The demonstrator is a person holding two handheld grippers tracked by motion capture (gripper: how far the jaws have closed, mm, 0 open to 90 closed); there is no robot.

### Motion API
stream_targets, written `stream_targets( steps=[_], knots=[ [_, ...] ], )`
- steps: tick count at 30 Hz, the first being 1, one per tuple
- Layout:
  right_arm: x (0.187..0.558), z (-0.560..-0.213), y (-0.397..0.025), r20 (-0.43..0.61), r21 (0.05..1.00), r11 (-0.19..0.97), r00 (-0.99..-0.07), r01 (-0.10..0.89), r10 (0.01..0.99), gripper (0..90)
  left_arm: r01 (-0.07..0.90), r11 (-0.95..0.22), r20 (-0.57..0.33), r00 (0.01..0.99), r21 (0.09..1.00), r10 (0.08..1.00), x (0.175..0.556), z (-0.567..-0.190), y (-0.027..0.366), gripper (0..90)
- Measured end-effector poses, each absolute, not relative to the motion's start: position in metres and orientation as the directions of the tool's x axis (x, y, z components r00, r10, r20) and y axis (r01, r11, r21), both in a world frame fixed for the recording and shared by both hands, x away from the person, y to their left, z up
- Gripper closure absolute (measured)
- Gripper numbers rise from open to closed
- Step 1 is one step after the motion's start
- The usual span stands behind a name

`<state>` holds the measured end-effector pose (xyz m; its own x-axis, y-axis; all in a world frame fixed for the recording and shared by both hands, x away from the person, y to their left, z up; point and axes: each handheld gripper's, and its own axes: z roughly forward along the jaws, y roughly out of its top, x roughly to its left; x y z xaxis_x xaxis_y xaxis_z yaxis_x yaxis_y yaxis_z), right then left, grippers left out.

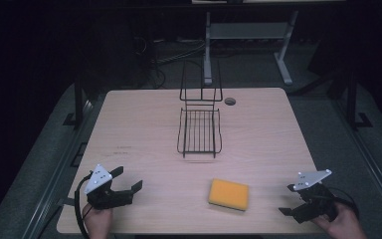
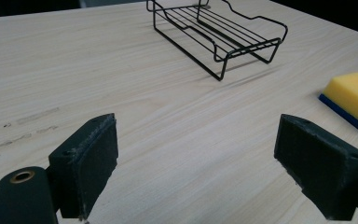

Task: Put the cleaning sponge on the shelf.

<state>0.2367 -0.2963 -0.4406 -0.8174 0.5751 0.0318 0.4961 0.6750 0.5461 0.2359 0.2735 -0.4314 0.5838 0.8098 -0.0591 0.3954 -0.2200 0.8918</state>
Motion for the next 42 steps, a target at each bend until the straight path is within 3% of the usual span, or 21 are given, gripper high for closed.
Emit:
stream_targets(
  steps=[42],
  knots=[
    [0.259, -0.412, -0.203, 0.005, 0.465, 0.826, -0.934, 0.318, 0.357, 15.0, 0.382, -0.206, -0.06, 0.58, 0.901, 0.813, 0.234, -0.429, 0.279, 12.8]
  ],
)
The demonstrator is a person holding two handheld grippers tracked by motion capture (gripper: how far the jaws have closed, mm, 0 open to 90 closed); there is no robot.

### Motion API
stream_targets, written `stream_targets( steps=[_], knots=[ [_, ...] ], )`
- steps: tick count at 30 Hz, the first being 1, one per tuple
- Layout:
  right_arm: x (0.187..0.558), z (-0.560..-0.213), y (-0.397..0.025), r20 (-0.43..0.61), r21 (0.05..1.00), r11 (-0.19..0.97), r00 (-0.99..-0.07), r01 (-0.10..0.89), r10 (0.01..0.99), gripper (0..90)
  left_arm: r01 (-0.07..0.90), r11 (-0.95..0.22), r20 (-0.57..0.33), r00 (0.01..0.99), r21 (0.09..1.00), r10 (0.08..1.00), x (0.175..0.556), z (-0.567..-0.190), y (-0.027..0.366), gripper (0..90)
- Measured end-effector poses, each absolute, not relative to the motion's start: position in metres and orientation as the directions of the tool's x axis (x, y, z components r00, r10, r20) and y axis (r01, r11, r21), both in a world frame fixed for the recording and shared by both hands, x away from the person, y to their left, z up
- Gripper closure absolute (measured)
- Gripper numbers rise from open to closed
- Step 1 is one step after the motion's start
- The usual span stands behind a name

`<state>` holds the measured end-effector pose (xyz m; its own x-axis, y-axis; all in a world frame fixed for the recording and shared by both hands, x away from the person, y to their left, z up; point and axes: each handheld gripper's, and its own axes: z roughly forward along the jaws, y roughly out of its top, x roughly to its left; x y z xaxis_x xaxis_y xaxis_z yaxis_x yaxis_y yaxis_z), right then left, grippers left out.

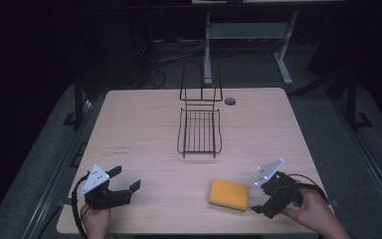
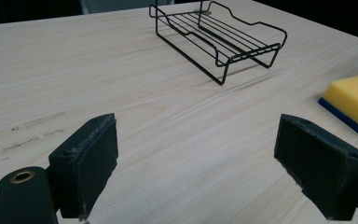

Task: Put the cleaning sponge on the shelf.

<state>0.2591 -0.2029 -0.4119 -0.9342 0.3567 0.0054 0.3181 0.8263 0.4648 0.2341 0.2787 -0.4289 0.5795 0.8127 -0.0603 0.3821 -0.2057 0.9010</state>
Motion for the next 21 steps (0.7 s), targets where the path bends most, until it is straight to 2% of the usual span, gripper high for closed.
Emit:
stream_targets(
  steps=[21],
  knots=[
    [0.272, -0.41, -0.167, 0.003, 0.431, 0.863, -0.957, 0.264, 0.292, 14.7, 0.381, -0.208, -0.061, 0.586, 0.901, 0.808, 0.234, -0.429, 0.277, 12.8]
  ],
)
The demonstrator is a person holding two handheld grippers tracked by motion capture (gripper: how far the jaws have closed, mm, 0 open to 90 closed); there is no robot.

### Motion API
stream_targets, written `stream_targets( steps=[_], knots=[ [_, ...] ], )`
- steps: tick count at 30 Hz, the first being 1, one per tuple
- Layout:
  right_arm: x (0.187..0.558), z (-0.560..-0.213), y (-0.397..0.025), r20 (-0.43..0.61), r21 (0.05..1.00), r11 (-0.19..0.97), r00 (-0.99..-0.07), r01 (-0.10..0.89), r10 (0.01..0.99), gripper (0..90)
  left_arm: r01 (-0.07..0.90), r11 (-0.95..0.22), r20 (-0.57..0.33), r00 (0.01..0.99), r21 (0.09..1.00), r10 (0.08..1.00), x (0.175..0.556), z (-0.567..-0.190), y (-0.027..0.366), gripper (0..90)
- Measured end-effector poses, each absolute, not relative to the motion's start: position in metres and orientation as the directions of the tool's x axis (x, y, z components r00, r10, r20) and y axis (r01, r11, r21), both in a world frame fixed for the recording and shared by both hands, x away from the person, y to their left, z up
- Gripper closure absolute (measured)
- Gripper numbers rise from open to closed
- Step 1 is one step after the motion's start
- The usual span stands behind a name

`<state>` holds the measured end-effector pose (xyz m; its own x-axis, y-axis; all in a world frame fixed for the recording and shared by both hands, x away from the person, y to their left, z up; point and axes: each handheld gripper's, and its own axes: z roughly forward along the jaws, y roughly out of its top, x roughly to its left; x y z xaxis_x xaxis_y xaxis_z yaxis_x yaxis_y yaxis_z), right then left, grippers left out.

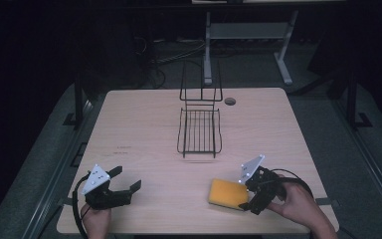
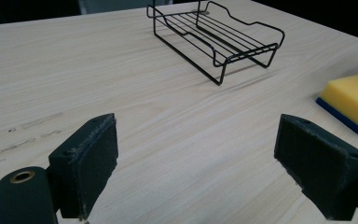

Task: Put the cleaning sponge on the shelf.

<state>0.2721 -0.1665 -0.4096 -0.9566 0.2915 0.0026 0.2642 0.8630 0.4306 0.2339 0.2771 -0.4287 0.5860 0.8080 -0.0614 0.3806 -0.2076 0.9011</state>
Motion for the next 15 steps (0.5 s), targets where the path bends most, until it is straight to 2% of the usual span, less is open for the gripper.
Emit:
stream_targets(
  steps=[15],
  knots=[
    [0.277, -0.412, -0.148, -0.008, 0.414, 0.878, -0.964, 0.239, 0.266, 14.5, 0.379, -0.2, -0.063, 0.579, 0.903, 0.813, 0.234, -0.428, 0.28, 12.8]
  ],
)
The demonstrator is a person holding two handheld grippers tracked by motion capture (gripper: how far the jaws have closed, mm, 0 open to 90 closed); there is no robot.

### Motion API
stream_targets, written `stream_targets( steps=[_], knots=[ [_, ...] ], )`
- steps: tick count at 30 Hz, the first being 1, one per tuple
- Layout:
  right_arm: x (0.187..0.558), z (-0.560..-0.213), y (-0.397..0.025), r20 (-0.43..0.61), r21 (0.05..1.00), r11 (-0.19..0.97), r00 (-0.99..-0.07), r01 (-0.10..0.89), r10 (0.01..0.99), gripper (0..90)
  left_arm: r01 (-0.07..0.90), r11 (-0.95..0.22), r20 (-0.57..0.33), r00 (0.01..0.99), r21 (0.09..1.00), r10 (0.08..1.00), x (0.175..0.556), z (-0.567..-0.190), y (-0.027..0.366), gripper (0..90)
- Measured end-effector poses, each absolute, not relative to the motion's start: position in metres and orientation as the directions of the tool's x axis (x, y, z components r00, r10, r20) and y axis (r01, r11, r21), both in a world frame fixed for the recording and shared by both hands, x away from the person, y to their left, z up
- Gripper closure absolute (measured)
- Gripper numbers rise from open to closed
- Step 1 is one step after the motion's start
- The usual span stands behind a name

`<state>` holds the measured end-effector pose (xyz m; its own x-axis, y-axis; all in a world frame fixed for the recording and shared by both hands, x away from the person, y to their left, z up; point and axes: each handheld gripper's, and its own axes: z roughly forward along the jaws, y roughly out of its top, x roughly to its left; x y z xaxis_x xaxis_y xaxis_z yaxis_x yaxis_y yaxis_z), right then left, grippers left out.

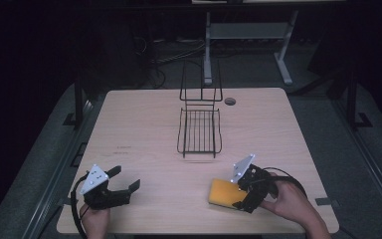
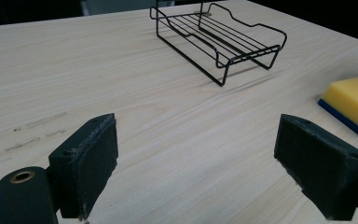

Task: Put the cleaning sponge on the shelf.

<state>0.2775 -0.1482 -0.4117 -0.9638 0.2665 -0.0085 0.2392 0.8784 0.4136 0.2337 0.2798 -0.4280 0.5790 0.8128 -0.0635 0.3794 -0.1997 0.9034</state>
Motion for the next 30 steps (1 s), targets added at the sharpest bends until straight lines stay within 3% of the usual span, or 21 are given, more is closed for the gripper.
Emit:
stream_targets(
  steps=[30],
  knots=[
    [0.29, -0.429, -0.122, 0.014, 0.341, 0.912, -0.972, 0.227, 0.237, 14.5, 0.379, -0.196, -0.066, 0.577, 0.904, 0.814, 0.234, -0.428, 0.28, 12.8]
  ],
)
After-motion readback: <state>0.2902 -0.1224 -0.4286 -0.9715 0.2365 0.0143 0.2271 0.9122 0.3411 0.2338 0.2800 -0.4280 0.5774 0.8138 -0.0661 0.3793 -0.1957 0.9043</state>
